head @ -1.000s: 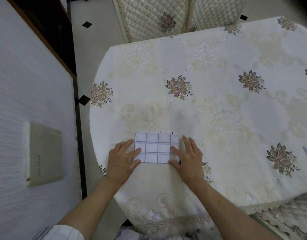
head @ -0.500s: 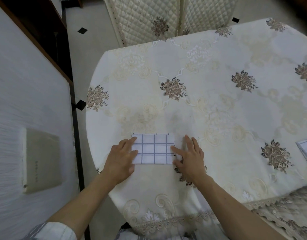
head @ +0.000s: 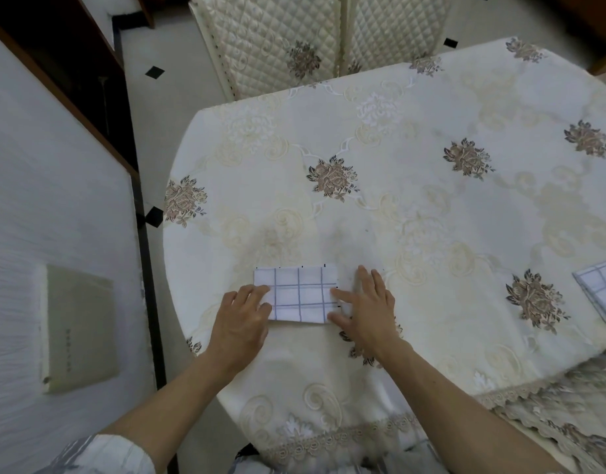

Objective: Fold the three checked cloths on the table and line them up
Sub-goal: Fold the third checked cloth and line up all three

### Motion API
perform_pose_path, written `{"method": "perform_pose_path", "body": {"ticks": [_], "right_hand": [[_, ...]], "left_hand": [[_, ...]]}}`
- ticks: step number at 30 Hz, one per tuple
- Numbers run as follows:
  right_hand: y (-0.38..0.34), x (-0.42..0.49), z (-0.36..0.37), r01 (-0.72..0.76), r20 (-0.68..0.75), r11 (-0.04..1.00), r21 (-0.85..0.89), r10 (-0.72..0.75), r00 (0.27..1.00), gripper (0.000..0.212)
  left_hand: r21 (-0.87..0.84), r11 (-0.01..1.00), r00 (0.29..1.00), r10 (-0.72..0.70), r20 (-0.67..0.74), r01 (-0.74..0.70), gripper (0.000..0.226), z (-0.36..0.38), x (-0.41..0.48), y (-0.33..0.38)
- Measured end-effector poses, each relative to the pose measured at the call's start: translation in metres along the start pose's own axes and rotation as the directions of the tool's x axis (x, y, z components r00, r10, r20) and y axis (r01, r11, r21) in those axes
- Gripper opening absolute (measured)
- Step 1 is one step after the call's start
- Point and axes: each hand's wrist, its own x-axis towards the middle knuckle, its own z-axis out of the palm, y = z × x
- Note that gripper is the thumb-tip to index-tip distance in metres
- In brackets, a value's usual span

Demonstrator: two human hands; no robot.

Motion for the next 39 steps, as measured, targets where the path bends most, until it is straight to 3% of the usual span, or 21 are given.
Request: {"method": "perform_pose_path", "body": {"ticks": [6,8,12,16,21,27,31,39], "right_hand": [[-0.006,-0.012,-0.002,0.145,0.048,0.983,-0.116,-0.140,0.989,0.075],[-0.011,-0.015,-0.002,0.201,-0.017,0.978,-0.049,-0.202,0.979,0.065],[-0.020,-0.017,-0.004,0.310,-0.251,0.949,0.060,-0.287,0.925,0.024],[-0.018,-0.022,-0.021,0.306,-0.369,0.937,0.167,-0.228,0.901,0.009],[-0.005,-0.058,-0.048,0.207,-0.343,0.917,0.340,-0.084,0.936,0.011],[0.013,-0.097,-0.070,0.135,-0.420,0.902,0.410,0.055,0.906,0.008],[0.025,-0.113,-0.080,0.085,-0.408,0.872,0.481,0.137,0.903,0.006],[0.056,-0.129,-0.094,0.141,-0.398,0.829,0.541,0.105,0.911,0.012]], "left_hand": [[-0.246,0.968,0.988,-0.082,-0.133,0.048,0.005,-0.021,-0.002,-0.003],[-0.300,0.953,0.982,-0.099,-0.160,0.047,0.008,-0.029,-0.003,-0.002],[-0.437,0.896,0.968,-0.171,-0.182,0.076,0.011,-0.046,-0.006,0.003],[-0.552,0.833,0.948,-0.212,-0.237,0.048,0.013,-0.062,-0.010,0.003],[-0.653,0.757,0.939,-0.213,-0.269,-0.015,0.017,-0.069,-0.008,0.011],[-0.715,0.698,0.963,-0.160,-0.215,-0.043,0.008,-0.068,0.005,0.040],[-0.703,0.708,0.966,-0.129,-0.223,-0.068,0.008,-0.070,-0.001,0.056],[-0.653,0.757,0.959,-0.173,-0.226,-0.017,0.008,-0.085,-0.016,0.100]]}}
